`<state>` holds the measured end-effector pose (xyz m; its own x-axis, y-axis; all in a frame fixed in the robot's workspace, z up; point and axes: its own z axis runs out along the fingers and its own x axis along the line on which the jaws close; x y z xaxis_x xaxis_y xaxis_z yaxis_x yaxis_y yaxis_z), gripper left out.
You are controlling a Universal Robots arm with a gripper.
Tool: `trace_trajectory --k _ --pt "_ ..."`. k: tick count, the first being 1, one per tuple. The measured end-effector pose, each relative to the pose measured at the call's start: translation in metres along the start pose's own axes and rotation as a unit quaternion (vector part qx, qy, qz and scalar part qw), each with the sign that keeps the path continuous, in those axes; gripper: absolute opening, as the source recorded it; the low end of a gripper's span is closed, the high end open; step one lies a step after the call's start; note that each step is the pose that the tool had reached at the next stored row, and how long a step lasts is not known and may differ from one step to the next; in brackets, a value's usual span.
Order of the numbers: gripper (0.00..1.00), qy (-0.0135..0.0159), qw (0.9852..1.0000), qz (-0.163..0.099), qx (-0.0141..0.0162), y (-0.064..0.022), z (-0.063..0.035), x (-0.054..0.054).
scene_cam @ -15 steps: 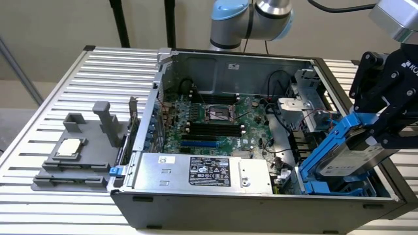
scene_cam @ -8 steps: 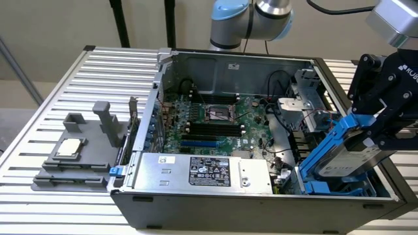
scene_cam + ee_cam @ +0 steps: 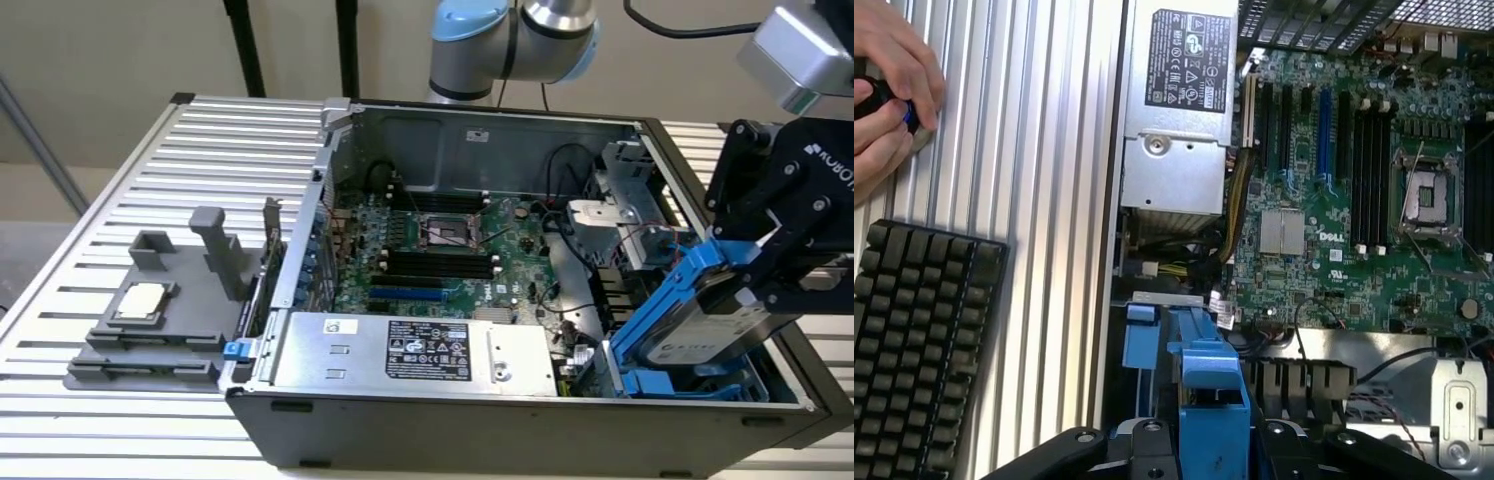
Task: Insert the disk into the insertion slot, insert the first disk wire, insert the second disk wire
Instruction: 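Insert the disk into the insertion slot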
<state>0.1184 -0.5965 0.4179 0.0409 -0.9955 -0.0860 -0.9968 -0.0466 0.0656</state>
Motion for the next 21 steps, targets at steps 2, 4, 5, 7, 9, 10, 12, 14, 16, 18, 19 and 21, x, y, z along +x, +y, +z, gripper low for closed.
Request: trace_trajectory --k 2,4,5,7,9,10,12,14,16,18,19,21 --pt "0.32 -0.0008 1.0000 0.000 0.0000 -0.0001 0.0014 0.0001" --pt "0.32 -0.0015 1.0000 0.000 0.0000 -0.0002 0.0028 0.0002" --pt "0.32 -0.0019 1.0000 0.000 0.0001 -0.0002 0.0034 0.0002" --pt "0.32 -0.0025 1.0000 0.000 0.0001 -0.0002 0.0046 0.0004" --pt "0.32 -0.0028 1.0000 0.000 0.0001 0.0002 0.0055 0.0004" --pt "0.32 -0.0030 1.0000 0.000 0.0001 0.0004 0.0060 0.0004" --pt "0.32 -0.0040 1.0000 0.000 0.0001 0.0008 0.0071 0.0004" --pt "0.33 -0.0036 1.0000 0.000 0.0001 0.0012 0.0075 0.0006" --pt "0.40 -0.0035 1.0000 0.000 0.0001 0.0012 0.0077 0.0006" --pt "0.40 -0.0035 1.0000 0.000 0.0001 0.0012 0.0079 0.0006" --pt "0.40 -0.0035 1.0000 0.000 0.0001 0.0012 0.0079 0.0006" --pt "0.40 -0.0036 1.0000 0.000 0.0001 0.0005 0.0080 0.0000"
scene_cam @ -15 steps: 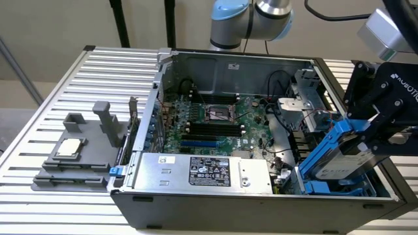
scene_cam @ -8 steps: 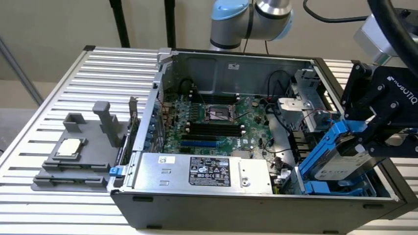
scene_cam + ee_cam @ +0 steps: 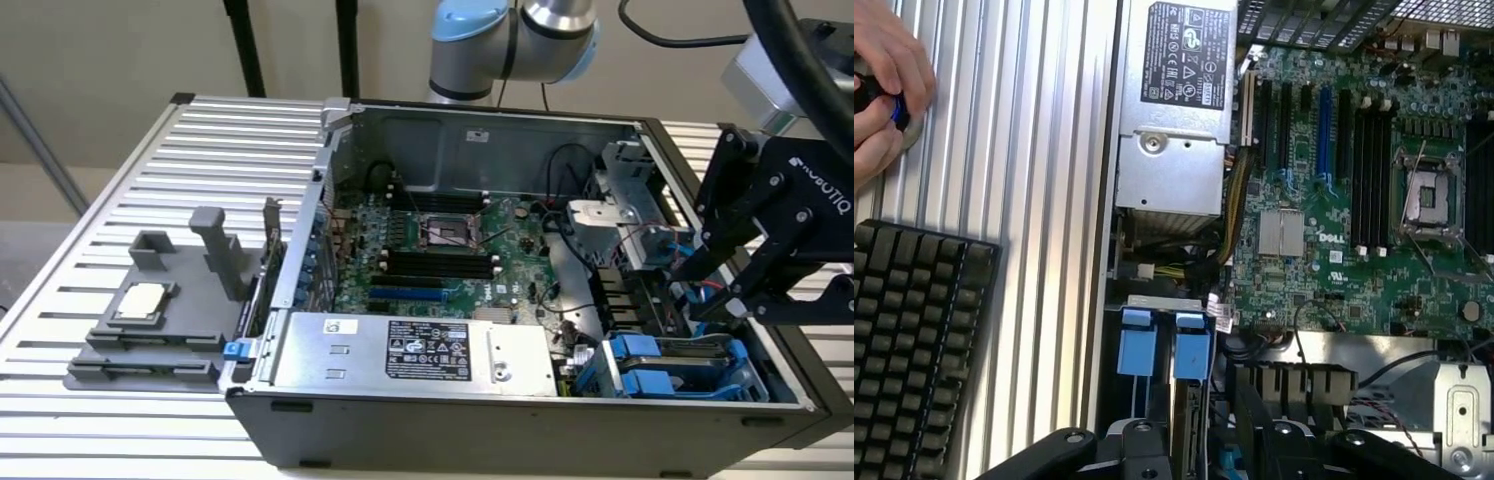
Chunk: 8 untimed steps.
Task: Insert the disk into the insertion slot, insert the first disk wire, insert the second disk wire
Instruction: 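Insert the disk into the insertion slot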
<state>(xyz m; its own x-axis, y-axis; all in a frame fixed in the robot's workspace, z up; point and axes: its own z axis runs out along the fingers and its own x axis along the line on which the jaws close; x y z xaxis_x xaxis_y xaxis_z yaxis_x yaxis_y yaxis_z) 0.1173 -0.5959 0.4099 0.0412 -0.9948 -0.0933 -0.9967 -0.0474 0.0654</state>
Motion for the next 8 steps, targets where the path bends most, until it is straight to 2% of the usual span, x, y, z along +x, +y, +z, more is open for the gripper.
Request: trace_trajectory --k 8 --pt "0.37 0.0001 1.0000 0.000 0.0000 -0.0013 0.0000 -0.0018"
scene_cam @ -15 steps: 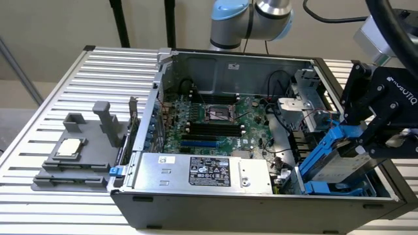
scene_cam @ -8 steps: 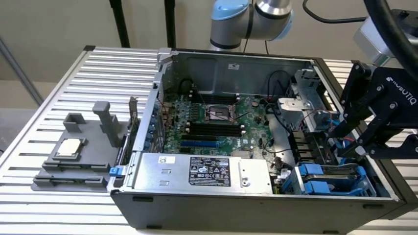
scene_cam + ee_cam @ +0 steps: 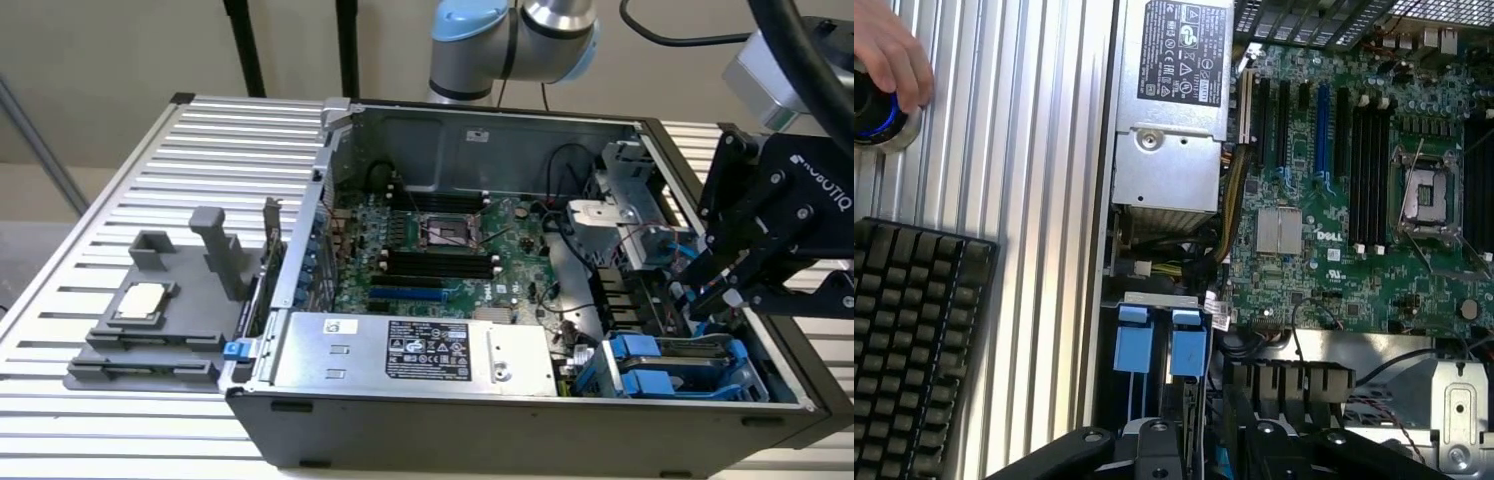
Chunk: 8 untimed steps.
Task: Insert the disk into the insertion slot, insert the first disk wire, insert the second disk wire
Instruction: 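Insert the disk into the insertion slot, then insert the first disk wire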
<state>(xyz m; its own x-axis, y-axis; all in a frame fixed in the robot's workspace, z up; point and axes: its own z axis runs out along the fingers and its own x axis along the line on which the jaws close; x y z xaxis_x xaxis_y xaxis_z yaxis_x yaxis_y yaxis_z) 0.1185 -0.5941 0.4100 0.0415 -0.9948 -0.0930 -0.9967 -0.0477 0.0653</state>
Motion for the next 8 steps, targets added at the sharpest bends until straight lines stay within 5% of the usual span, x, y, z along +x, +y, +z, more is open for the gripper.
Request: trace_trajectory --k 1,8 --pt "0.30 0.0000 1.0000 0.000 0.0000 0.0000 0.0000 0.0000" --pt "0.30 0.0000 1.0000 0.000 0.0000 0.0000 0.0000 0.0000"
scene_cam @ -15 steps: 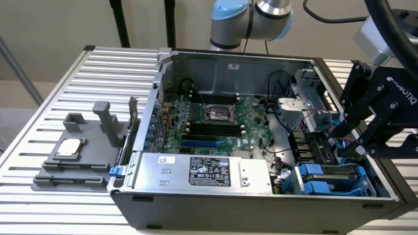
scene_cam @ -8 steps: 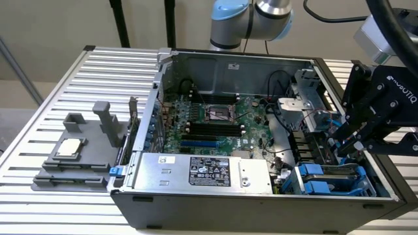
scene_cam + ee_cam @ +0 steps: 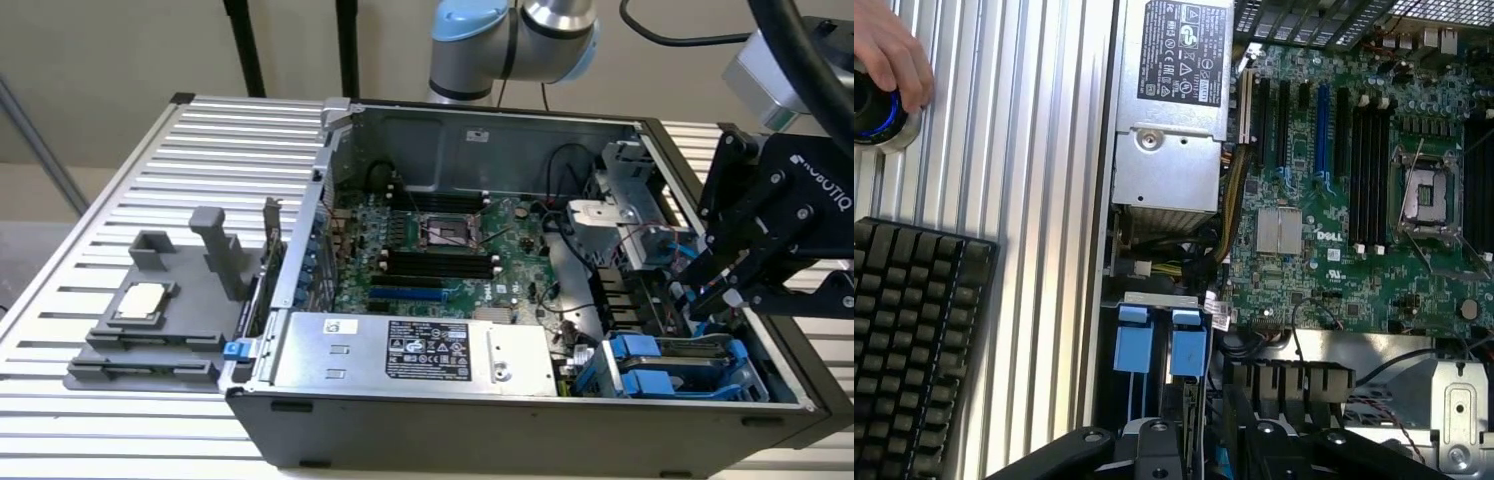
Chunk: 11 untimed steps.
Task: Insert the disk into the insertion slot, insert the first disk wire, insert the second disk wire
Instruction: 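Insert the first disk wire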
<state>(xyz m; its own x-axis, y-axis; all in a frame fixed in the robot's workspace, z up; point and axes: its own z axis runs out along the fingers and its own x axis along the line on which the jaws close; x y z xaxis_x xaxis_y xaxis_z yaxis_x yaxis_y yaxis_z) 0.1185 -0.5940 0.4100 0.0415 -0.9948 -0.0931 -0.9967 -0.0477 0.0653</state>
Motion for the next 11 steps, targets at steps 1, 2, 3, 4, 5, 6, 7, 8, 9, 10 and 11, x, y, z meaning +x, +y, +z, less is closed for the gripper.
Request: trace_trajectory --k 1,2,3,4,5,6,7,8,9,10,11 --pt "0.30 0.0000 1.0000 0.000 0.0000 0.0000 0.0000 0.000" --pt "0.30 0.0000 1.0000 0.000 0.0000 0.0000 0.0000 0.000" --pt "0.30 0.0000 1.0000 0.000 0.0000 0.0000 0.0000 0.000" --pt "0.30 0.0000 1.0000 0.000 0.0000 0.0000 0.0000 0.000" --pt "0.30 0.0000 1.0000 0.000 0.0000 0.0000 0.0000 0.000" --pt "0.30 0.0002 1.0000 0.000 0.0000 -0.0001 0.0000 -0.001" --pt "0.30 0.0003 1.0000 0.000 -0.0004 -0.0020 -0.0001 -0.001" --pt "0.30 0.0003 1.0000 0.000 -0.0005 -0.0051 -0.0002 -0.002" --pt "0.30 0.0003 1.0000 0.000 -0.0006 -0.0079 -0.0003 -0.002" --pt "0.30 0.0003 1.0000 -0.001 -0.0007 -0.0102 0.0001 -0.002" --pt "0.30 0.0004 1.0000 -0.001 -0.0007 -0.0120 0.0013 -0.003"
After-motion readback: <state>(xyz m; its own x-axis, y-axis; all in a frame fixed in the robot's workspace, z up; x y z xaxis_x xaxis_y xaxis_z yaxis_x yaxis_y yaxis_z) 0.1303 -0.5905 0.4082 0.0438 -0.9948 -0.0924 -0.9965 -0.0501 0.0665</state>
